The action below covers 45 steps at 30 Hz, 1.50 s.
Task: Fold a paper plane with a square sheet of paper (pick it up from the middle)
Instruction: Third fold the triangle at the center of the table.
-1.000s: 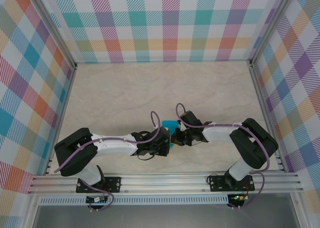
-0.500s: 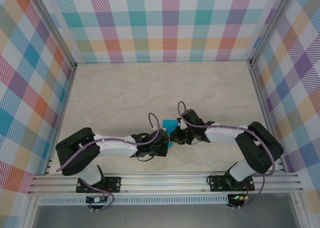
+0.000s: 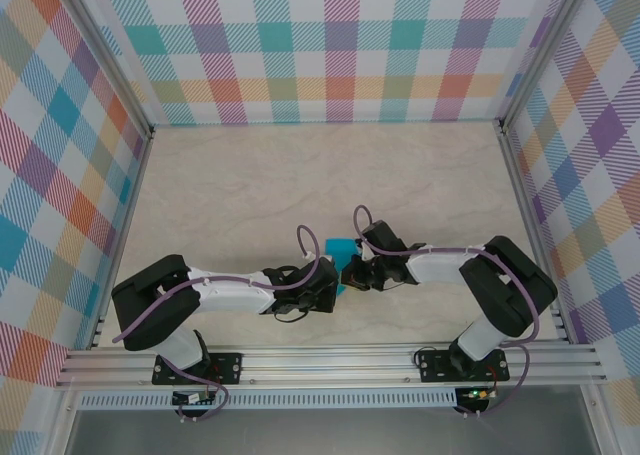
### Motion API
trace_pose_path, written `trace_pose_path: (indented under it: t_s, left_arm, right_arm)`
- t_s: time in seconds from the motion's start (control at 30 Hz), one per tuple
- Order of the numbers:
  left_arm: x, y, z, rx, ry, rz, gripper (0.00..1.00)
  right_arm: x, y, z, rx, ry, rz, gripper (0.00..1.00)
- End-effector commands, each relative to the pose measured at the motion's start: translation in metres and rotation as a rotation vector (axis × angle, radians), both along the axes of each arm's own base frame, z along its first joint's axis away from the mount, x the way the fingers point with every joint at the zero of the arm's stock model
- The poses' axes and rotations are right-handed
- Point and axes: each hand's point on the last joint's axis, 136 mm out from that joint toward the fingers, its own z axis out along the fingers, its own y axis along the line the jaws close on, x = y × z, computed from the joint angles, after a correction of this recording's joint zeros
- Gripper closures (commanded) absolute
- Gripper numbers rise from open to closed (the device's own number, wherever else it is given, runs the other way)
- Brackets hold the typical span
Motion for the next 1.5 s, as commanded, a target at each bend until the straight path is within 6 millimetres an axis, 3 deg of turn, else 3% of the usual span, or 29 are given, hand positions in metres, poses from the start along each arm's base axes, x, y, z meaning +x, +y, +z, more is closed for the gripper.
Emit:
trace_pose_path:
  t_s: [0.0, 0.23, 0.67, 0.9, 1.1, 1.33, 1.47]
  left_arm:
    - [-0.016, 0.028, -0.031, 0.132, 0.055, 0.007, 0.95]
    - [-0.018, 0.037, -0.04, 0.162, 0.066, 0.02, 0.97]
    - [-0.02, 0.042, -0.041, 0.161, 0.066, 0.024, 0.97]
    - [-0.021, 0.037, -0.041, 0.147, 0.071, 0.015, 0.97]
    - [-0.02, 0.035, -0.039, 0.146, 0.066, 0.009, 0.97]
    - [-0.02, 0.032, -0.04, 0.141, 0.072, 0.006, 0.97]
    - [-0.021, 0.035, -0.043, 0.147, 0.074, 0.014, 0.97]
  right_arm:
    - [0.01, -0.003, -0.001, 0.042, -0.036, -0.01, 0.94]
    - [0.024, -0.017, -0.002, 0.082, -0.048, -0.055, 0.93]
    - [0.039, -0.051, -0.01, 0.074, -0.037, -0.15, 0.94]
    - [0.043, -0.047, 0.033, 0.139, -0.133, -0.133, 0.94]
    - [0.025, -0.028, 0.06, 0.188, -0.171, -0.057, 0.93]
    - [0.007, 0.006, 0.043, 0.17, -0.126, 0.026, 0.93]
    - [0.005, 0.004, 0.015, 0.122, -0.081, 0.008, 0.94]
